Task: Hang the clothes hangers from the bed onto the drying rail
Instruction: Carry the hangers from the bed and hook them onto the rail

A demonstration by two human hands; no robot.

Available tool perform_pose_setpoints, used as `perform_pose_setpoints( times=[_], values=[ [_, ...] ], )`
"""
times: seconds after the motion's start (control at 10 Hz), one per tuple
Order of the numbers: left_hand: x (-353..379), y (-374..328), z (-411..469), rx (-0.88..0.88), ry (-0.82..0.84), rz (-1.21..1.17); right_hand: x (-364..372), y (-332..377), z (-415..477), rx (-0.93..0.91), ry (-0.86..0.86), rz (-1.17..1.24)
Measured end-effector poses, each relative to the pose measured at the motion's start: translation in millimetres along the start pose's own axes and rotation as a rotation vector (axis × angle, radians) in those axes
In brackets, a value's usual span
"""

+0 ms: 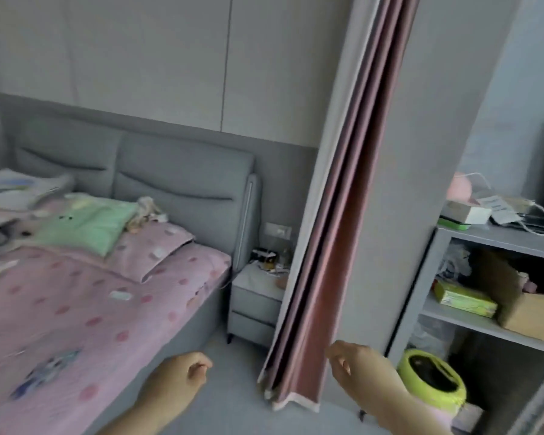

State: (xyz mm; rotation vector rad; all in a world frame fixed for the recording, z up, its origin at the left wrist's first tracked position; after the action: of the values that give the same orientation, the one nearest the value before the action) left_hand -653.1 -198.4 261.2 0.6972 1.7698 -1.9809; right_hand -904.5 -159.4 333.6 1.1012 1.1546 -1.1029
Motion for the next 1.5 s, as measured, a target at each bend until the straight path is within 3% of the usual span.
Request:
perform_pose_setpoints(
  times=[0.2, 0.4, 0.6, 0.8, 1.0, 1.2, 1.3, 1.5],
  values=[
    [-138, 172, -69, -0.322, -0.157, 0.057, 90, 178, 50, -0.157, 0.156, 0.155],
    [-214, 298, -155, -0.627, -0.332, -0.018, 172, 311, 77, -0.285, 0.358, 0.126],
    [-242, 380, -194, -0.820, -0.385, -0.001, 250, 412, 104, -0.414, 0.585, 0.119],
    [-271, 430, -176, -0.942, -0.413, 0.061, 312, 498, 167, -0.556, 0.711, 0.084],
    [-294, 479, -145, -1.049, -0.411, 0.071, 362, 570, 208, -0.631, 0.841, 0.056],
    [-303, 531, -109, -0.982, -0.325, 0.082, 410, 635, 210, -0.785, 0.872, -0.005],
    [-312, 568, -87, -1.001, -0.226, 0.120, 439, 655, 208, -0.798, 0.897, -0.042],
    [-351, 619, -21, -0.870, -0.119, 0.255, 482, 677, 203, -0.757, 0.972, -0.075]
  ],
)
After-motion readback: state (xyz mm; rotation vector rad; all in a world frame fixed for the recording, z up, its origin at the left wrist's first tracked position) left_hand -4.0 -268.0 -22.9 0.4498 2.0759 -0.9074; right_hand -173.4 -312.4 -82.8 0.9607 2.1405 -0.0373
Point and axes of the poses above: each hand's wrist, its own z-axis towards the middle knuckle, its own x-axis out of the palm, y = z × x, the point moved 9 cm from there along z, towards the middle knuckle, and after that the axes turned 9 degrees about -z, right-handed, at the moved point
